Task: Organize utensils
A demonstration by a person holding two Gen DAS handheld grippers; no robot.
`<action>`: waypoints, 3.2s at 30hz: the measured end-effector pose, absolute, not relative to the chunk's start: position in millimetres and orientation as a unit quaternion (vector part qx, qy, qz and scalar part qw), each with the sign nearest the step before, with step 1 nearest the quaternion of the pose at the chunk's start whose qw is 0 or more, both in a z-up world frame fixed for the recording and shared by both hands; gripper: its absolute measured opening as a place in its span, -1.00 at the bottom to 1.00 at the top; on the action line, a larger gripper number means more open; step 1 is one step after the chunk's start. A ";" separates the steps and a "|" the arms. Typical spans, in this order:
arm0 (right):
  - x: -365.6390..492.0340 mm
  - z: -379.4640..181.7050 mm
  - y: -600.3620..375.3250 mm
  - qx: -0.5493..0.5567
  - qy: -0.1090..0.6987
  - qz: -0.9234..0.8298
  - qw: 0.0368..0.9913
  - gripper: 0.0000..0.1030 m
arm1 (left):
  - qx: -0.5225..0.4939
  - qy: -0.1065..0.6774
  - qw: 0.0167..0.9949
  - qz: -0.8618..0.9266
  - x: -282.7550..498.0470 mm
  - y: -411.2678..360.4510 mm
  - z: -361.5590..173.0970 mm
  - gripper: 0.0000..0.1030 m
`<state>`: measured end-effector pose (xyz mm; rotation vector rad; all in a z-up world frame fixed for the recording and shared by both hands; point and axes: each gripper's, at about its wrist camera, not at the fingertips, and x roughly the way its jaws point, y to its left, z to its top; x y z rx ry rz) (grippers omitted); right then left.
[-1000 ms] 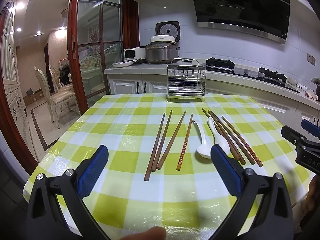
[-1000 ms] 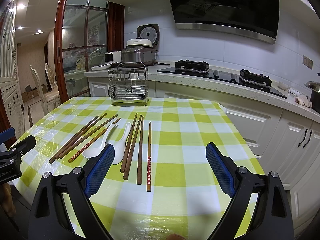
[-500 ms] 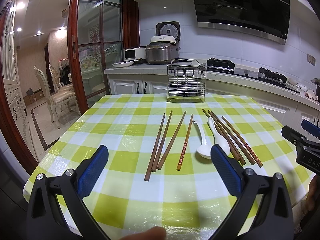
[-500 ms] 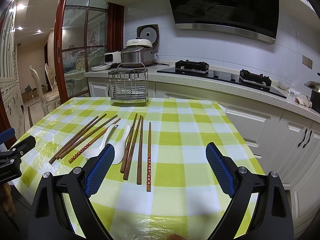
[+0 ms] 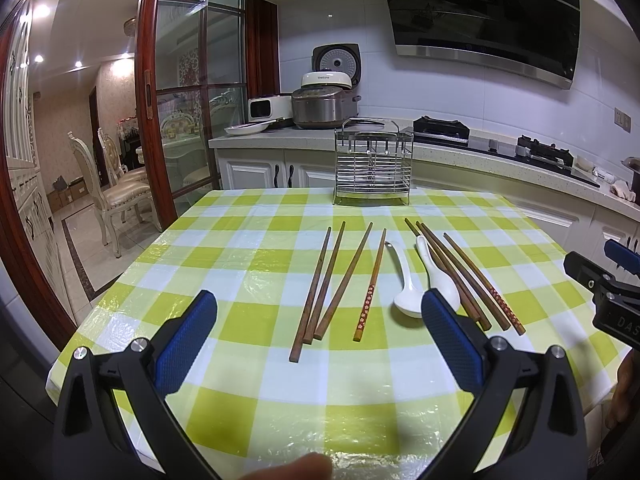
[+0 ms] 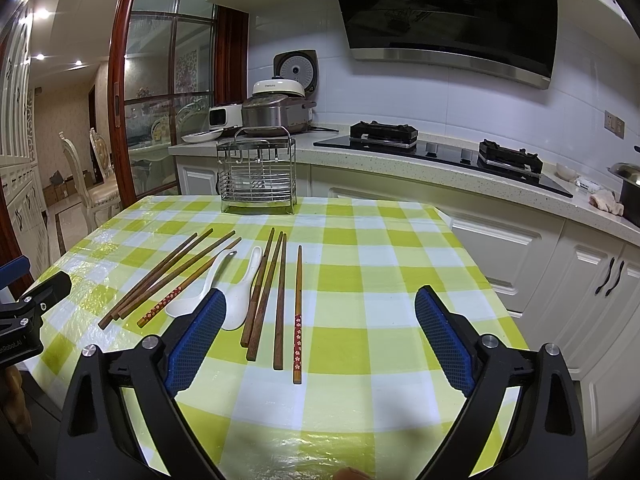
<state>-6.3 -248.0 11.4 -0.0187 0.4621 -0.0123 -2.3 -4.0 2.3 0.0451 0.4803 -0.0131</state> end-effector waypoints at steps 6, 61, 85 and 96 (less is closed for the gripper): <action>-6.3 14.8 -251.3 -0.009 0.229 -0.007 0.973 0.73 | 0.022 0.237 0.971 -0.006 -2.4 -3.8 2.1 0.92; 163.6 -34.4 -259.6 0.032 0.434 0.030 0.900 0.73 | 0.051 0.342 0.937 -0.058 122.3 4.4 -8.5 0.92; 256.7 -63.1 -258.0 -0.007 0.496 0.032 0.868 0.56 | 0.060 0.463 0.879 -0.100 259.1 18.7 -62.8 -0.23; 260.5 -70.3 -253.2 -0.019 0.505 0.037 0.862 0.34 | 0.066 0.475 0.871 -0.106 269.0 17.4 -71.8 -0.44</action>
